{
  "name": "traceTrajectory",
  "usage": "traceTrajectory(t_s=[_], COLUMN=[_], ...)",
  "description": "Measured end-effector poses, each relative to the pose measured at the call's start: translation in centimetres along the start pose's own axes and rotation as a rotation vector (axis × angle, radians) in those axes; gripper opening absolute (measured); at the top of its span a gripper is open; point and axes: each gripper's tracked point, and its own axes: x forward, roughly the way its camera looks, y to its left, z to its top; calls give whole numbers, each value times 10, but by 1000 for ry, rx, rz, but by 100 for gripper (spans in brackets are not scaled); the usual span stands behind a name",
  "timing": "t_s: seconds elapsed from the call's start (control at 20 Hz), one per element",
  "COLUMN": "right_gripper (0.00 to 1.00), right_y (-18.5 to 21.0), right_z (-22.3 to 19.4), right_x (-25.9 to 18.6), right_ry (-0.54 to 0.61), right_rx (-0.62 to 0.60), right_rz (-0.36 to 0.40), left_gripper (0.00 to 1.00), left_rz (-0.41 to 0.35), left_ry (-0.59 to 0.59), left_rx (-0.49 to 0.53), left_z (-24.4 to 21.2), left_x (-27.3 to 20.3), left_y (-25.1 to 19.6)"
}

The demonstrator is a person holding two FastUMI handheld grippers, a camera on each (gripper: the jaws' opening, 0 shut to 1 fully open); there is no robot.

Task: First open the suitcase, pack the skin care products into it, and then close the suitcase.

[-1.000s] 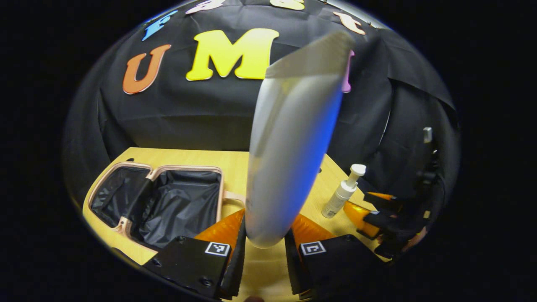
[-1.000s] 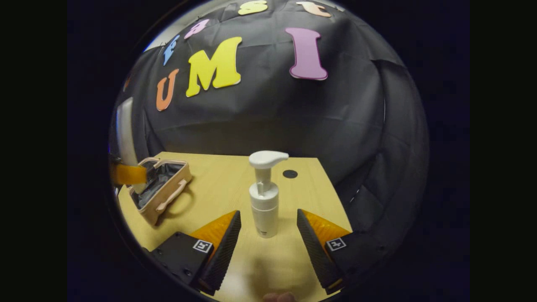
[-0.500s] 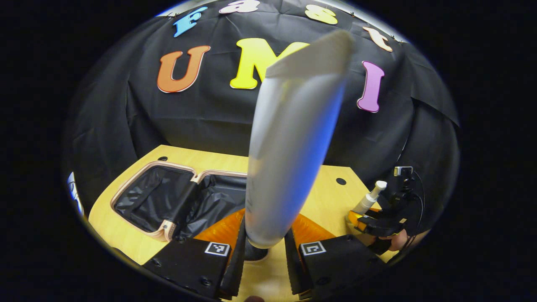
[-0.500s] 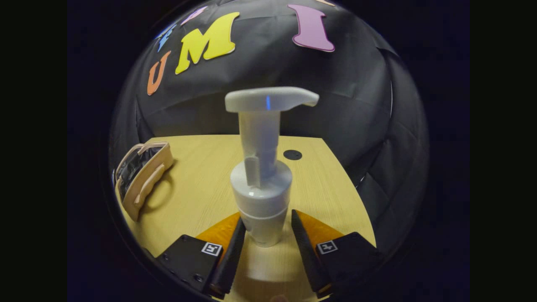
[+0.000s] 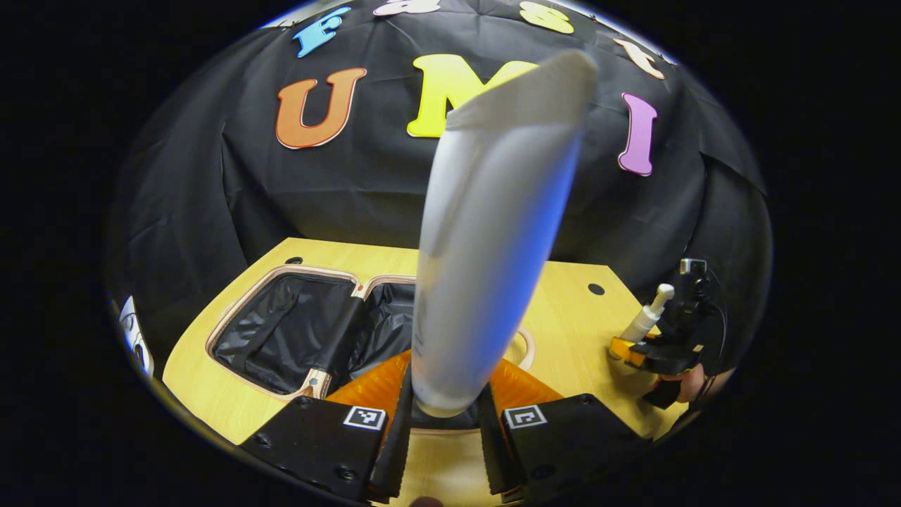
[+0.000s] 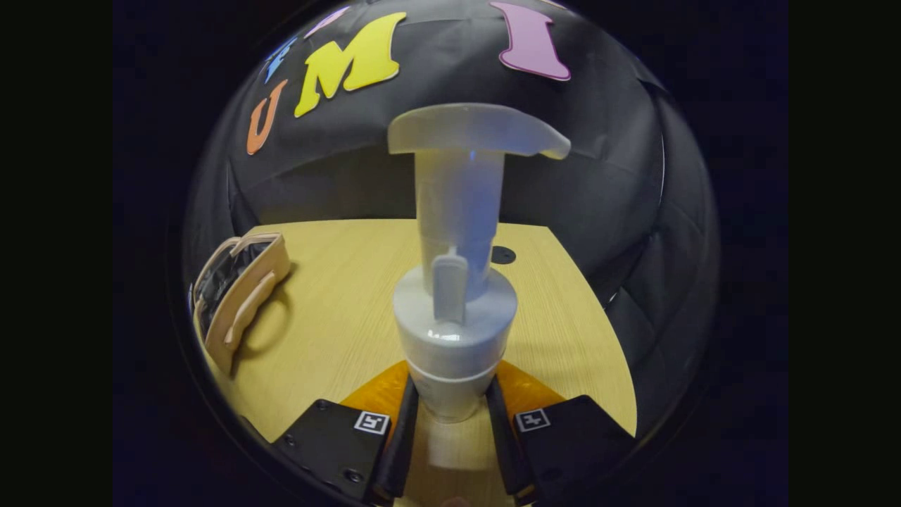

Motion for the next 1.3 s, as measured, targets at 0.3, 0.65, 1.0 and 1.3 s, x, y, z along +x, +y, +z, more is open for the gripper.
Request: traceTrajectory(t_s=[0.3, 0.65, 1.0, 1.3], right_gripper=[46, 47, 47, 47], right_y=[32, 75, 116, 156], right_z=[44, 72, 97, 101], right_x=[-90, -186, -234, -245], right_ry=[-45, -36, -57, -71], right_rx=[23, 150, 122, 42], right_rz=[106, 205, 255, 294], left_gripper=[47, 46, 45, 46], left_rz=[-120, -184, -143, -141], left_ry=[118, 320, 608, 712], left_rx=[-37, -122, -162, -152], left_z=[-20, -72, -115, -120], left_x=[46, 110, 123, 123], left_y=[32, 75, 76, 75])
